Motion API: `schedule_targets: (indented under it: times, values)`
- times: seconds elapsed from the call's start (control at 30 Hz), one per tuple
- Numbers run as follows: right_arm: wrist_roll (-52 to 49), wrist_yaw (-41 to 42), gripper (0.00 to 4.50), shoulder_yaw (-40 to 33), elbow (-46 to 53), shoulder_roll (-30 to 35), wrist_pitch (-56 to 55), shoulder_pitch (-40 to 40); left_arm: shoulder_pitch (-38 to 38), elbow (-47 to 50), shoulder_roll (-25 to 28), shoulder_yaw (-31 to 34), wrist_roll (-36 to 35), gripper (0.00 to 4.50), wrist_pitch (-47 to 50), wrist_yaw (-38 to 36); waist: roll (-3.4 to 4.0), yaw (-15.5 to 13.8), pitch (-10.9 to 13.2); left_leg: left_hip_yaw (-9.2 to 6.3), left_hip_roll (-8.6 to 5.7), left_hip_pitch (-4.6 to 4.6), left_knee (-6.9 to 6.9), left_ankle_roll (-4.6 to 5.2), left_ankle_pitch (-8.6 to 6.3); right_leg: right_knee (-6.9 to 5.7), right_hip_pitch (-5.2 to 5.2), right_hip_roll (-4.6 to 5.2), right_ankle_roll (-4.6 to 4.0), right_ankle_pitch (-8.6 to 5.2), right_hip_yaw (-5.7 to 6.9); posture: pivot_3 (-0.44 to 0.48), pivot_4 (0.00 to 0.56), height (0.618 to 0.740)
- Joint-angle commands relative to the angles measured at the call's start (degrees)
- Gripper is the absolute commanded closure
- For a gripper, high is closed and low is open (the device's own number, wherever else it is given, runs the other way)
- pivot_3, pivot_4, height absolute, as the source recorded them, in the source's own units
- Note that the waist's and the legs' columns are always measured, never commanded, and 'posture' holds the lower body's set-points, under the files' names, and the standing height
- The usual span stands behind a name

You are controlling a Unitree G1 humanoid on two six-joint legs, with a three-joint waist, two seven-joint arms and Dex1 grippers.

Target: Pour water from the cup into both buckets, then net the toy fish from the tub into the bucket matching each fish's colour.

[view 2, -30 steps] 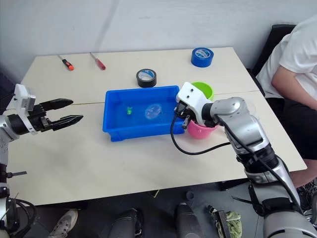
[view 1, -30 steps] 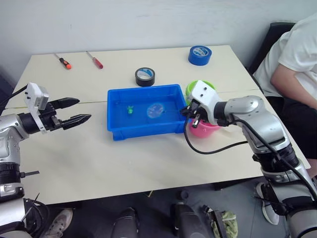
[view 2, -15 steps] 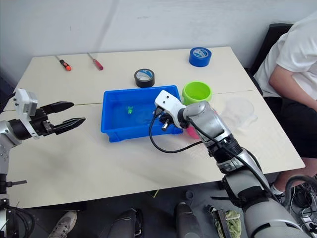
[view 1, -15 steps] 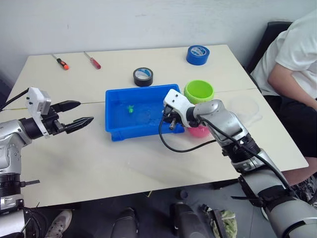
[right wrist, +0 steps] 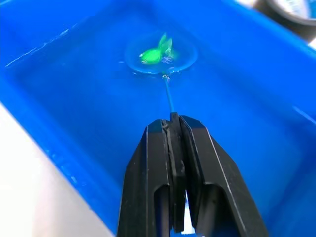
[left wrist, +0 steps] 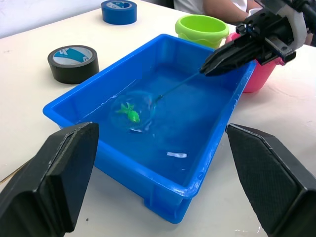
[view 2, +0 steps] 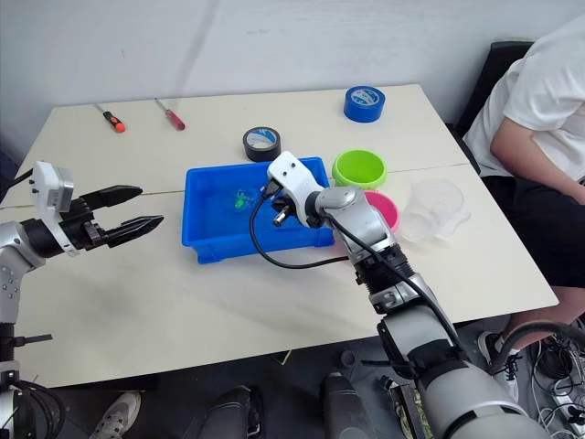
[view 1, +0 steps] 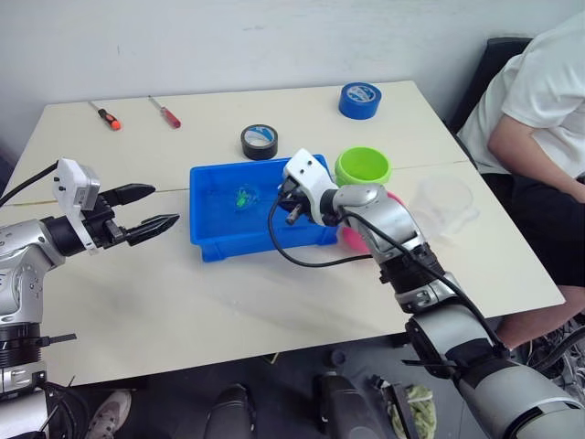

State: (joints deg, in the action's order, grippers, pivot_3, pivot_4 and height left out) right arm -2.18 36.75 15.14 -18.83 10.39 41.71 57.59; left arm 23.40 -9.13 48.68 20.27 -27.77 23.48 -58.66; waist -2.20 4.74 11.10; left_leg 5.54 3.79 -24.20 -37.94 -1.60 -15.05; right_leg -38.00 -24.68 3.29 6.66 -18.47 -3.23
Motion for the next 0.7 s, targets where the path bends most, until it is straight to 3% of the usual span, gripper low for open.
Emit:
schedule_targets:
  times: [0.03, 0.27, 0.47, 0.7]
  values:
    - [-2.3, 0.1, 4.5, -2.8, 6.7, 0.6, 2.6, 0.1, 0.8, 2.1, 0.5, 0.8, -1.2, 0.03, -0.1, 0.0, 0.0, 0.0, 0.0, -0.01, 0.0, 0.0, 0.0, 0.0, 0.0, -0.01, 0.0, 0.0, 0.0, 0.0, 0.01, 0.0, 0.15, 0.731]
    - [-9.5, 3.4, 4.5, -7.0, 23.3, 5.5, 12.4, -5.0, 5.1, 0.1, 0.6, -2.1, -0.8, 0.03, -0.4, -2.4, -0.01, -0.2, 0.0, -0.04, -0.01, -0.03, 0.05, -0.01, -0.01, 0.02, 0.01, 0.01, 0.0, 0.0, 0.03, 0.0, 0.15, 0.731]
    - [-12.6, 3.0, 4.5, -9.1, 28.2, 8.8, 14.3, -7.8, 8.3, -2.3, 0.2, -4.1, 0.1, 0.03, -1.5, -3.9, -0.02, -0.2, 0.0, -0.04, -0.05, 0.01, 0.04, 0.02, -0.02, 0.11, 0.03, 0.02, 0.0, 0.0, 0.03, 0.0, 0.15, 0.731]
    - [-16.6, 1.6, 4.5, -16.8, 32.6, 13.0, 15.2, -10.1, 14.4, -6.4, -2.6, -7.7, 0.7, 0.03, -3.2, -5.6, -0.02, -0.5, 0.0, -0.03, -0.06, -0.01, 0.05, 0.02, -0.02, 0.13, 0.02, 0.0, 0.0, 0.0, 0.01, 0.0, 0.15, 0.731]
